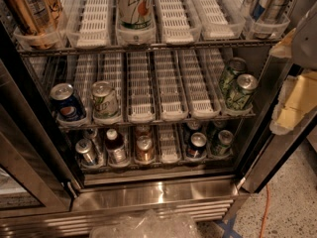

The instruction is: Pick green can from middle shelf of fridge

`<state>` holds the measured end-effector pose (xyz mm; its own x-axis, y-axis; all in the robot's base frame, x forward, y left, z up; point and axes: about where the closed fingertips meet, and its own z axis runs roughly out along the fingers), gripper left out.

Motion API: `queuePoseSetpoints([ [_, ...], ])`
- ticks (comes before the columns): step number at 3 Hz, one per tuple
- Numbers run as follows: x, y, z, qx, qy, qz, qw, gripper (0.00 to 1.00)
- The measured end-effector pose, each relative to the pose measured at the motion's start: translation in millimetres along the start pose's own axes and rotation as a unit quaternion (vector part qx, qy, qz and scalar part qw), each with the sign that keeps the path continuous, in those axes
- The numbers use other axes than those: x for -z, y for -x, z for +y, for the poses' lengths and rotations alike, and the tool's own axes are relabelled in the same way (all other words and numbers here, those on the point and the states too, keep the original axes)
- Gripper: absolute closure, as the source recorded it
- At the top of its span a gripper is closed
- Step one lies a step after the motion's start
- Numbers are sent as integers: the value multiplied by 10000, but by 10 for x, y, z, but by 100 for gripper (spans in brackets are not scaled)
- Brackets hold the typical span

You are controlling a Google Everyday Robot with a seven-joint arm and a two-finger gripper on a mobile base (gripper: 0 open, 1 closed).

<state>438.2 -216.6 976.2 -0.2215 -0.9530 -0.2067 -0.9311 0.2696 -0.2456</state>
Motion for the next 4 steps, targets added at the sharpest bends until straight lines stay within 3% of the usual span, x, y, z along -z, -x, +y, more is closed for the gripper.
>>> queuePoseSetpoints([
  [1,0,0,0,0,0,0,10000,0],
  [2,23,73,51,84,32,-231,9997,0],
  [3,-13,316,298,458,415,-833,9946,0],
  [4,-79,659,688,901,1140,-1584,9766,0],
])
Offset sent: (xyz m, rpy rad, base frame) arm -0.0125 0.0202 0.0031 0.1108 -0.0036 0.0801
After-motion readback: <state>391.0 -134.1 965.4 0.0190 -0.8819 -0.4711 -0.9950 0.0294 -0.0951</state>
